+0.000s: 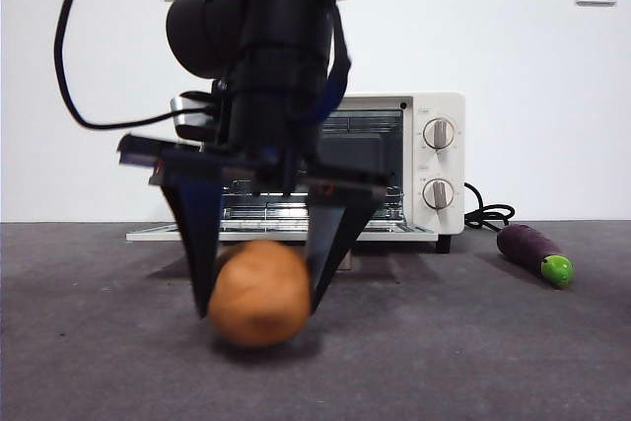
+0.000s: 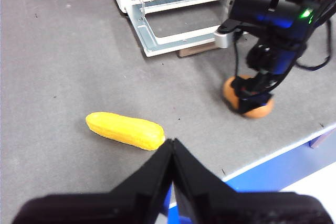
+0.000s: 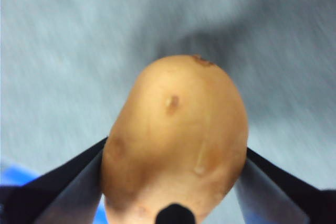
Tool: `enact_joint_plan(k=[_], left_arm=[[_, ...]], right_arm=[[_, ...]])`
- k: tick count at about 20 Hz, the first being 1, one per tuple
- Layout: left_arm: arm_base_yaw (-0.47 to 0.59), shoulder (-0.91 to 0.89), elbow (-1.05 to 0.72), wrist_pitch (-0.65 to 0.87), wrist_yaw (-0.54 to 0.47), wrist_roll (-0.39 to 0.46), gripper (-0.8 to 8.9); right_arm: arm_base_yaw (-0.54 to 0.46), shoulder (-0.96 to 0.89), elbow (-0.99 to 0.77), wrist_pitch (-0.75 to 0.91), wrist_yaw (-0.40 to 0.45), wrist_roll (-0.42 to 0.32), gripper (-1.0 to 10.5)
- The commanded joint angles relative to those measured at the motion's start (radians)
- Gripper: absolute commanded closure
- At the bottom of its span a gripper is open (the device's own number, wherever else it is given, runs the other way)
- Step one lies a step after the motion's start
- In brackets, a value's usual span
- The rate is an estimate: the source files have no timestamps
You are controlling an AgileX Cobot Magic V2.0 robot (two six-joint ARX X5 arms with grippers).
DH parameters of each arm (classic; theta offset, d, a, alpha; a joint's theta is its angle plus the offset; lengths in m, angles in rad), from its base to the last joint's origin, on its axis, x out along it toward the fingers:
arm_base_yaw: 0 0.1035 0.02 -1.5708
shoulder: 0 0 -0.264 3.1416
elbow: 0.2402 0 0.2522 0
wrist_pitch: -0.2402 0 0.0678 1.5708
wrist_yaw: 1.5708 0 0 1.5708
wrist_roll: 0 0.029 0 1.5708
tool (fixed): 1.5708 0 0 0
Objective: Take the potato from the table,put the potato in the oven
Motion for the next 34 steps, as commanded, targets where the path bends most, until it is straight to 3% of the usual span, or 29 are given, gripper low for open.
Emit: enact_joint_plan(k=[1, 6, 11, 14, 20, 27, 34], left_arm=[[-0.002, -0.005, -0.007, 0.004, -0.003, 0.016, 8.19], [-0.002, -0.005, -0.007, 0.004, -0.003, 0.015, 8.19], [-0.002, -0.005, -0.007, 0.004, -0.004, 0.015, 8.19], [-0.002, -0.005, -0.008, 0.004, -0.029, 0.014, 8.19], [-0.002, -0.004, -0.009, 0.004, -0.037, 0.015, 8.19], [-0.002, -0.003, -0.009, 0.004, -0.107, 0.027, 8.19], [-0.002, -0.003, -0.009, 0.004, -0.108, 0.046, 8.19]], right_arm=[[0.005, -0.01, 0.083, -0.082, 0.014, -0.026, 9.5], [0.004, -0.032, 0.326, -0.288, 0.048, -0.11, 9.5], [-0.006, -0.033, 0.454, -0.274, 0.238, -0.17, 9.5], [-0.024, -0.033, 0.459, -0.154, 0.35, -0.177, 9.5], [-0.089, -0.033, 0.453, 0.067, 0.346, -0.176, 9.5], [-0.189, 0.022, 0.452, 0.115, 0.293, -0.169, 9.5], [-0.257, 0.112, 0.452, 0.243, 0.246, -0.168, 9.5]])
